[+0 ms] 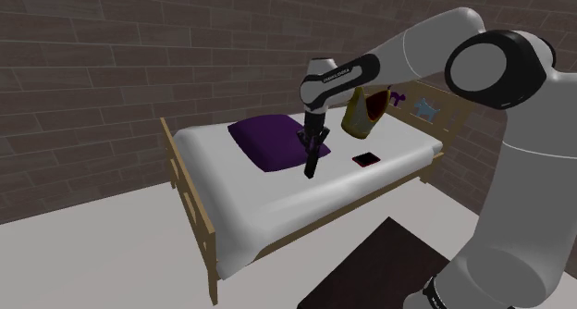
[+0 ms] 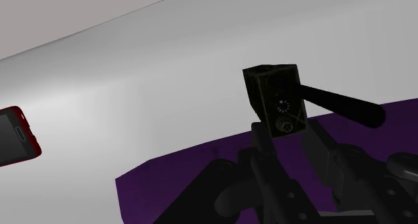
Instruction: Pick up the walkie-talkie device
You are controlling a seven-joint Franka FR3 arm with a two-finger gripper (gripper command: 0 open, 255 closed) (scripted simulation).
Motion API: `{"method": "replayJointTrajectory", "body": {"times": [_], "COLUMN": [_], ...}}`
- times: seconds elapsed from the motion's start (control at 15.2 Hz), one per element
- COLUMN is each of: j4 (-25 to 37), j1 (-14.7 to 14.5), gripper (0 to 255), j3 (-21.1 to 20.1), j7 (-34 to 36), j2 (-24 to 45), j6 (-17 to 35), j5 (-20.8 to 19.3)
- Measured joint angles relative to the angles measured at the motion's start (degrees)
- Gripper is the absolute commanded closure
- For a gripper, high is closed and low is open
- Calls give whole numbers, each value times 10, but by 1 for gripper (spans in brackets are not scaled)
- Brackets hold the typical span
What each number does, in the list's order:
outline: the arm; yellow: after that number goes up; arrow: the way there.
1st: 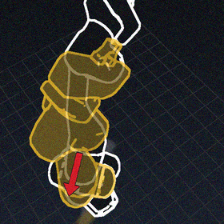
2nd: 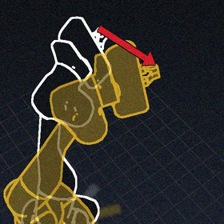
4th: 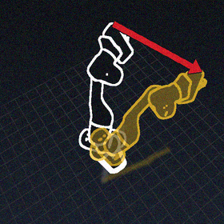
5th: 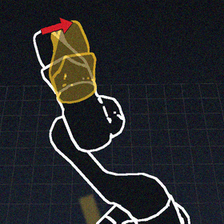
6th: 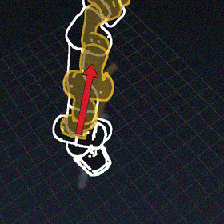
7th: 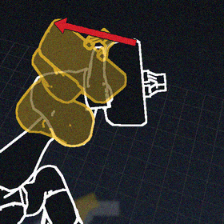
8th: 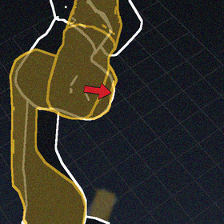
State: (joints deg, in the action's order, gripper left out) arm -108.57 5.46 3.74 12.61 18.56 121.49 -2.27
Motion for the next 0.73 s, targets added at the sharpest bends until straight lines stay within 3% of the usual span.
{"method": "replayJointTrajectory", "body": {"times": [0.73], "j4": [34], "j1": [-1], "gripper": [255], "j3": [0], "j7": [-2], "j2": [-36], "j6": [-71], "j5": [-1]}}
